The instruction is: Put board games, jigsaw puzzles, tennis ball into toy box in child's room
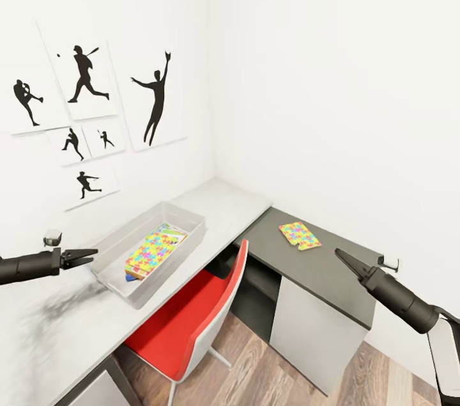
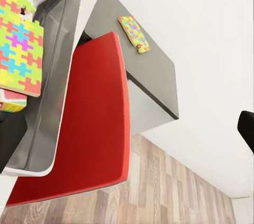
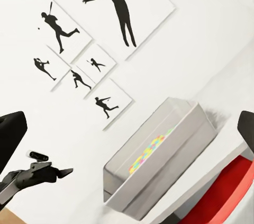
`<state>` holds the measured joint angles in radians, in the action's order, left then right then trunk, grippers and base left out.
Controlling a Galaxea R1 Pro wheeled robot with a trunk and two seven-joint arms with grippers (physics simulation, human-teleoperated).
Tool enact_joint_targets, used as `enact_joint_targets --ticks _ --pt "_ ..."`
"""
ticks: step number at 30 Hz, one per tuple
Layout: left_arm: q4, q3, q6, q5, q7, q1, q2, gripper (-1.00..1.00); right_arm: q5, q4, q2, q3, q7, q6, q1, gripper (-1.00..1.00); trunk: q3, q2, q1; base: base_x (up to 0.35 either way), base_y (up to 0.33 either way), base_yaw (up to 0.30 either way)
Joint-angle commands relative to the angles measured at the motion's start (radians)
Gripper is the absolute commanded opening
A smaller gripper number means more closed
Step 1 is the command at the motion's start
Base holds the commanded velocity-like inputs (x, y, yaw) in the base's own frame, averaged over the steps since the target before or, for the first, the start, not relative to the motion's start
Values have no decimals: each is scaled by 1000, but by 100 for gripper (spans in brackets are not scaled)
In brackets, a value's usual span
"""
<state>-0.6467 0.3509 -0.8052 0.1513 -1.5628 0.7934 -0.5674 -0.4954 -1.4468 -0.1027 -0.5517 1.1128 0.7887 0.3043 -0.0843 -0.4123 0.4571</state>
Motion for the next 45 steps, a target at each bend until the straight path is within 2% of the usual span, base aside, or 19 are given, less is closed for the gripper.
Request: enact_joint_targets --ticks 1,9,14,45 --pt "-1 4 -12 7 -8 1 0 100 -3 0 0 -1 1 6 1 100 3 5 -3 0 0 0" --pt "-1 3 -22 -4 -8 1 -2 100 -3 1 0 -1 -1 3 1 100 19 12 -7 0 0 0" --pt "-1 2 -31 -4 -8 1 -1 100 -3 29 -1 -1 -1 -26 1 100 24 12 -7 0 0 0" --pt "-1 0 -35 -4 -8 1 0 100 -3 39 0 -1 -1 -39 1 100 25 12 -7 0 0 0"
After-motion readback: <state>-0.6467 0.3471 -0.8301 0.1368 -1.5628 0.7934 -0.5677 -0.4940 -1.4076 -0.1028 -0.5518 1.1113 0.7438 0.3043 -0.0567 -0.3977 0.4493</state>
